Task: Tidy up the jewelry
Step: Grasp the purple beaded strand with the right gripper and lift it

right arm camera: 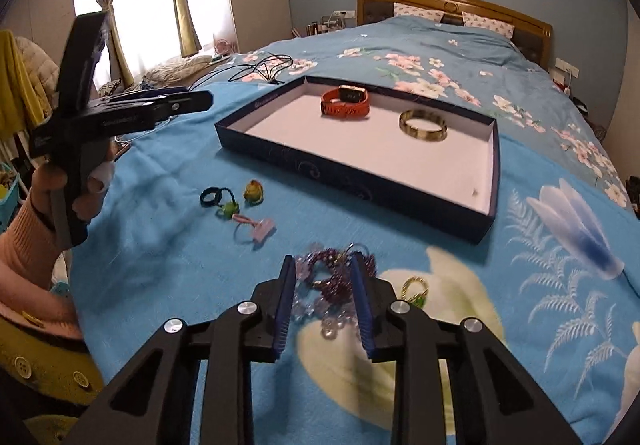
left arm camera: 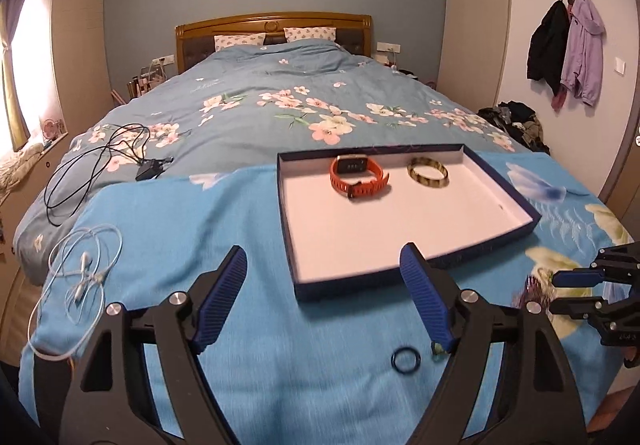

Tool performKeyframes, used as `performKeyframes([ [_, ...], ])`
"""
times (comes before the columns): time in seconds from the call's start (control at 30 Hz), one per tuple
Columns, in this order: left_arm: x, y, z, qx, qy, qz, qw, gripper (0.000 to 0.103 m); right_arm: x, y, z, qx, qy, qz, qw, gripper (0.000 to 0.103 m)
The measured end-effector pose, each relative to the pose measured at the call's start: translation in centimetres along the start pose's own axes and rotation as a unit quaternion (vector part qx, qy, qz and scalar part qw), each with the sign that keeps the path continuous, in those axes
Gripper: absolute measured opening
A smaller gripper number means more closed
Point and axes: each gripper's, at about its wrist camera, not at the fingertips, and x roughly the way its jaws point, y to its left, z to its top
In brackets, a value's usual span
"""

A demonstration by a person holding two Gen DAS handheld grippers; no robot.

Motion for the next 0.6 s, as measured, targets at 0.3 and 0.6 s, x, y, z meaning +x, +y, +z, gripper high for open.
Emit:
performKeyframes([
  [0.3,-0.3,-0.4,-2.1,-0.003,0.016,-0.012,0.9998,0.078,0.8,-0.5,-1.1,0.022,0.013,-0.011,1.000,0.005],
  [0.6,-0.3,-1.1,-2.6,0.005,0.022,-0.021,0.9995,0.078,-2.7,-1.5,1.4,0.057,-0.060,0.007,0.997,0.004],
])
